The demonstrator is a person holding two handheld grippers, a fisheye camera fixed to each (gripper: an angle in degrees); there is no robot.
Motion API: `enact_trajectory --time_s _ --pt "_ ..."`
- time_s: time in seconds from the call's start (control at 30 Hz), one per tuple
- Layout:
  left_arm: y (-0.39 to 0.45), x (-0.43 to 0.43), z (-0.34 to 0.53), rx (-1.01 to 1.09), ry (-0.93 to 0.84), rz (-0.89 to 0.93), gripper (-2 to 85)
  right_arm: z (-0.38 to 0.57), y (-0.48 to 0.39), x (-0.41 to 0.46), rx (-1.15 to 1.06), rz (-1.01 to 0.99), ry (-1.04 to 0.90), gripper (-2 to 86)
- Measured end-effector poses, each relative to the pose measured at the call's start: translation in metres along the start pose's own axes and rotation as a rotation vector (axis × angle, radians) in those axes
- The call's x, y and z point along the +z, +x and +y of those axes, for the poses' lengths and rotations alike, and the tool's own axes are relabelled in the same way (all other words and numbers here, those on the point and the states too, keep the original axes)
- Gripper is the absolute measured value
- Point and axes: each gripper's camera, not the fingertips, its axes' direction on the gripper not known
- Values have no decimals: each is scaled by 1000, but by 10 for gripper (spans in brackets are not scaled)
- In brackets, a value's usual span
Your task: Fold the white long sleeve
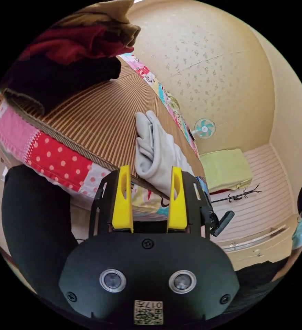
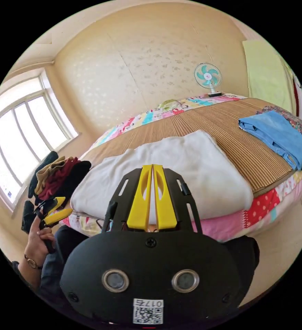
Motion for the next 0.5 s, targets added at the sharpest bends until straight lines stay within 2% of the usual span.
enact_trajectory --time_s 0.03,0.1,0.2,0.27,0.33,0.5 --pt "-12 10 2 -70 -19 60 150 7 0 8 -26 -7 -20 6" --pt "-20 21 5 -124 -8 123 125 7 6 38 -21 42 -183 6" --pt "-9 27 9 -142 51 110 63 -13 11 32 -35 32 -182 5" --pt "20 27 11 -50 125 138 55 -17 15 29 -48 104 -167 5" --pt "80 46 8 134 138 141 53 -19 24 17 2 137 -100 5" --pt "207 139 38 533 -34 250 52 -21 71 -54 234 367 245 4"
